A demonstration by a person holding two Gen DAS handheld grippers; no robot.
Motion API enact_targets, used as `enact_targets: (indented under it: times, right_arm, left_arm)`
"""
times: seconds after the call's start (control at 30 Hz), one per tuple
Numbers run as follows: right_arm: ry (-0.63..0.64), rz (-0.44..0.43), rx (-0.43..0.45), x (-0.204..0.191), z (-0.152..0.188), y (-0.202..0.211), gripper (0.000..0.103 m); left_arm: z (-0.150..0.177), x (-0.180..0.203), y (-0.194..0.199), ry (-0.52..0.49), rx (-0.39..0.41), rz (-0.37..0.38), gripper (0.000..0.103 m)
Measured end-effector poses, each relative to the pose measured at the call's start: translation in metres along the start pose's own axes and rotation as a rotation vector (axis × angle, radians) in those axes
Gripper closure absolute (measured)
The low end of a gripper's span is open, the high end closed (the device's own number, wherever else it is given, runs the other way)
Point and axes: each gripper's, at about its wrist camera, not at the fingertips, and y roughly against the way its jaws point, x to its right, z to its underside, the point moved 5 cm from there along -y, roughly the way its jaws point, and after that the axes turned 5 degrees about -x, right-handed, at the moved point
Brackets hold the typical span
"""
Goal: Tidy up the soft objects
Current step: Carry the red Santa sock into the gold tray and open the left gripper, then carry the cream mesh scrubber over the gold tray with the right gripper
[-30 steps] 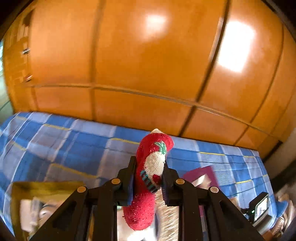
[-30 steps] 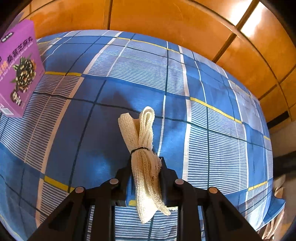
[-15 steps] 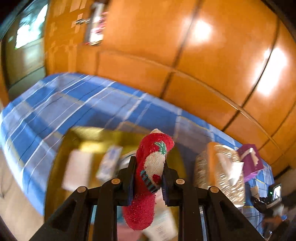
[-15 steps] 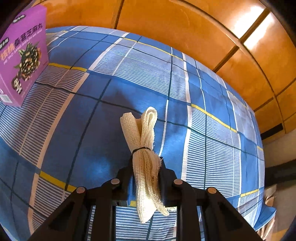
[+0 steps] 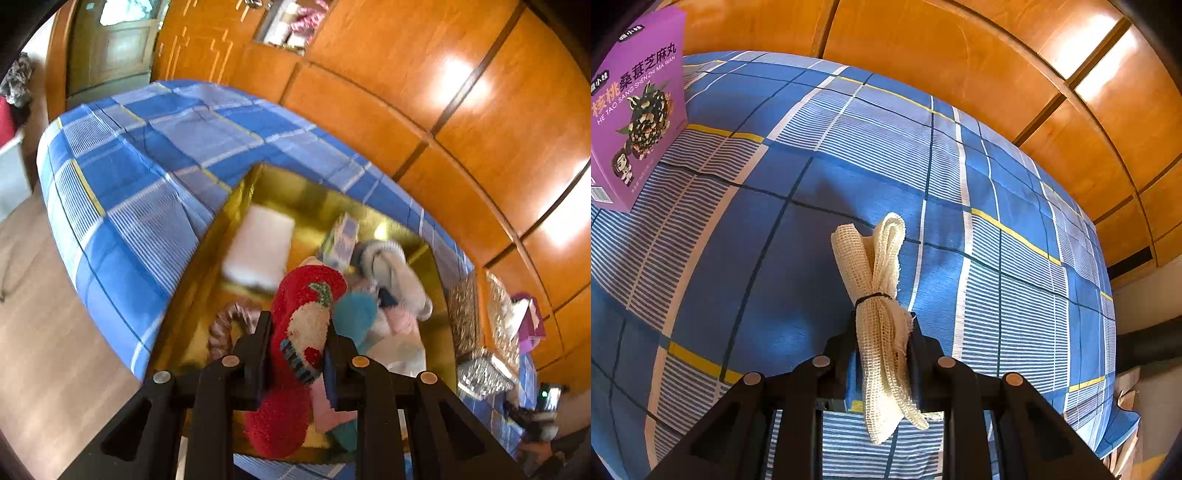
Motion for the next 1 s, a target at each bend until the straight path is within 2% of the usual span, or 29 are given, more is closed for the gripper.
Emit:
enact_targets:
  times: [0.07,0.1,0.13,0.2,0.33,0.47,0.6,1.0]
  right_arm:
    - [-0.001,0.000,0.000,0.000,0.000,0.000,0.081]
    - [-0.001,0.000,0.000,0.000,0.000,0.000,0.081]
    - [-0.001,-0.001,0.000,0.000,0.000,0.000,0.081]
    - [-0.001,-0.001,-0.001,0.000,0.000,0.000,0.081]
    - [-0.001,0.000,0.000,0.001,0.000,0.000,0.081]
    - [0.000,-0.001,0.000,0.001,0.000,-0.001,0.081]
    - [-0.003,-0.003,-0.001,0.003,0.000,-0.001,0.081]
    - [-0.026,0.006,-0.006,0.006,-0.002,-0.003,0.081]
  left_arm:
    - [0.005,0.006,-0.007,-0.023,-0.004,-0.012,0.074]
    - [0.007,0.010,-0.011,-0.043,0.003,-0.031,0.068]
    - [0.008,0.013,-0.013,-0.060,0.007,-0.047,0.057]
    - [0.009,0.016,-0.015,-0.091,0.016,-0.085,0.045]
    - [0.012,0.019,-0.009,-0.151,0.062,-0.159,0.038]
    - [0.013,0.027,0.003,-0.205,0.119,-0.197,0.038]
    - [0.013,0.040,0.013,-0.264,0.166,-0.205,0.030]
    - [0.017,0.074,0.025,-0.345,0.183,-0.168,0.027]
